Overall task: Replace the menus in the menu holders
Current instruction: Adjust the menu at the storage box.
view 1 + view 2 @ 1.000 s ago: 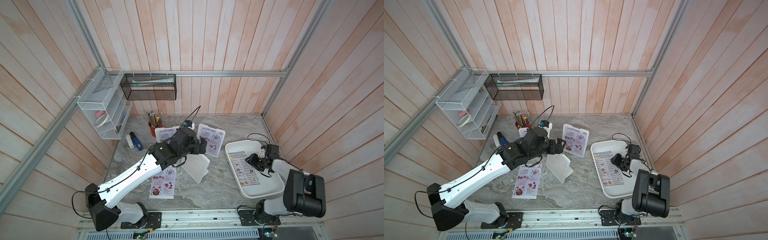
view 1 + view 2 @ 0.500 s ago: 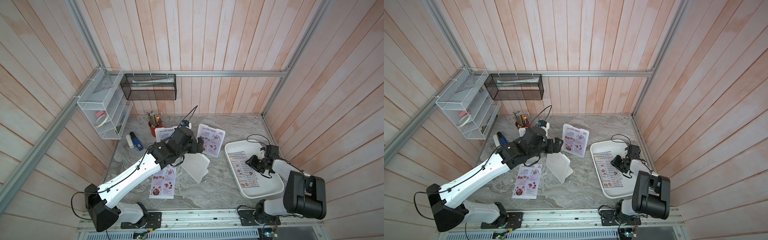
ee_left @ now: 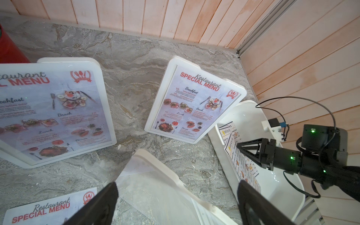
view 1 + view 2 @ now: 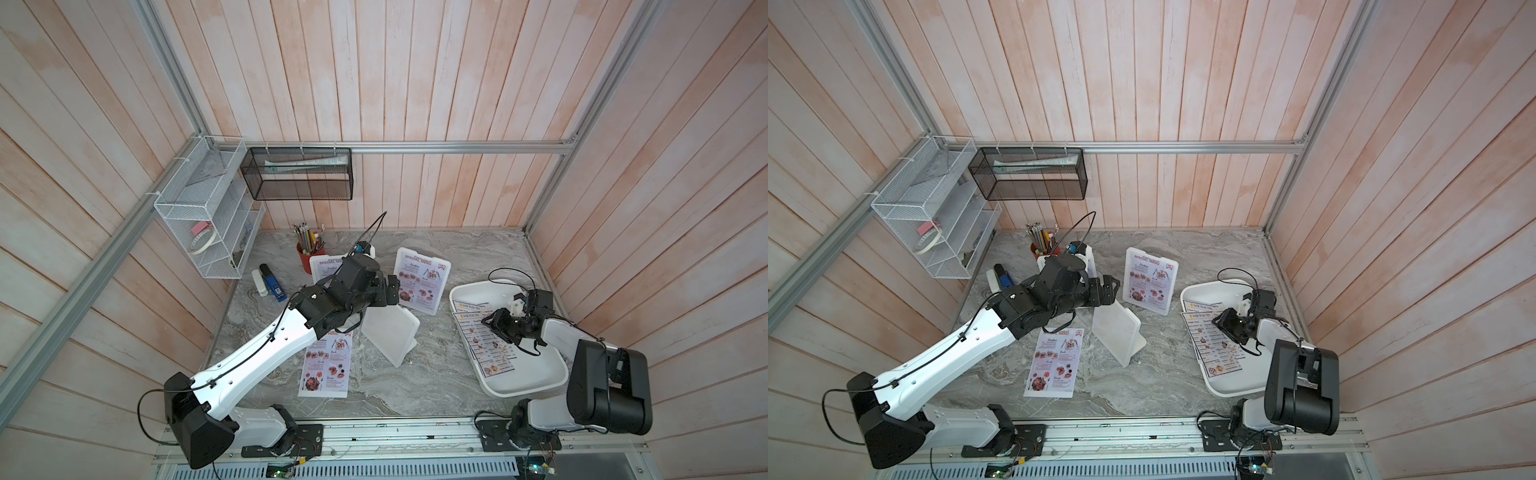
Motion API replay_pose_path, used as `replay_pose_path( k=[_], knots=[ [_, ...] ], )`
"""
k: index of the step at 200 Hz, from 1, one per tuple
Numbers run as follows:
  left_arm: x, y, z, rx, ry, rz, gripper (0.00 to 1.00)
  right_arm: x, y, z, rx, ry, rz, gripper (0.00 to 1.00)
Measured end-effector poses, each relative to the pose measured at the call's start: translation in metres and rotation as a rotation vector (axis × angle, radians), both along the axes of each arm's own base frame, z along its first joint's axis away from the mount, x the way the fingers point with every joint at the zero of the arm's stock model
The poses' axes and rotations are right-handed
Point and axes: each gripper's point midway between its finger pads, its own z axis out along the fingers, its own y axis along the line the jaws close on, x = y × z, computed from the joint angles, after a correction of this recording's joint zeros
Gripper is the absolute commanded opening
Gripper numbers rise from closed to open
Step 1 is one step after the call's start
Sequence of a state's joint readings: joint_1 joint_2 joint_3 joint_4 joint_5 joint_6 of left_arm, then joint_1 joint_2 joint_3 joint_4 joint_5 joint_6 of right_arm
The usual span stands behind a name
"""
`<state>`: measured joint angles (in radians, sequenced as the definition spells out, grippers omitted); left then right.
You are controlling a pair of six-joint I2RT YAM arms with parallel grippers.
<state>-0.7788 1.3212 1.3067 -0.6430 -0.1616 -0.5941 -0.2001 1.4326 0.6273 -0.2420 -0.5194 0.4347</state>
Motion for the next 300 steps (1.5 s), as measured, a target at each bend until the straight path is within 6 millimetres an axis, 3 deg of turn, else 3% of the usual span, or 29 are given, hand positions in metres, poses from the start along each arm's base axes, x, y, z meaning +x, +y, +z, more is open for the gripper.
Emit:
replay_pose_path(
  k=[46, 80, 101, 121, 179, 212, 300],
  knots=[
    [-0.001, 0.001, 0.001, -0.002, -0.002, 0.0, 0.97, 0.005, -0.004, 0.007, -0.027, -0.002, 0.001, 0.59],
    [-0.001, 0.001, 0.002, -0.003, -0.004, 0.001, 0.97, 0.022, -0.012, 0.034, -0.092, -0.063, 0.007, 0.6],
    [-0.001, 0.001, 0.002, -0.004, -0.005, 0.001, 0.97, 0.03, -0.005, 0.051, -0.13, -0.098, 0.04, 0.61],
    [-0.001, 0.002, 0.002, -0.001, -0.004, 0.001, 0.97, 0.035, 0.017, 0.069, -0.163, -0.134, 0.102, 0.61],
    [-0.002, 0.004, -0.001, 0.014, 0.002, 0.001, 0.97, 0.035, 0.108, 0.111, -0.32, -0.249, 0.311, 0.63],
    [-0.002, 0.009, 0.0, 0.027, -0.004, 0.01, 0.98, 0.028, 0.128, 0.106, -0.422, -0.239, 0.364, 0.64],
    [0.003, 0.035, 0.013, 0.03, -0.034, 0.063, 0.98, 0.005, 0.126, 0.081, -0.598, -0.154, 0.409, 0.52]
  ],
)
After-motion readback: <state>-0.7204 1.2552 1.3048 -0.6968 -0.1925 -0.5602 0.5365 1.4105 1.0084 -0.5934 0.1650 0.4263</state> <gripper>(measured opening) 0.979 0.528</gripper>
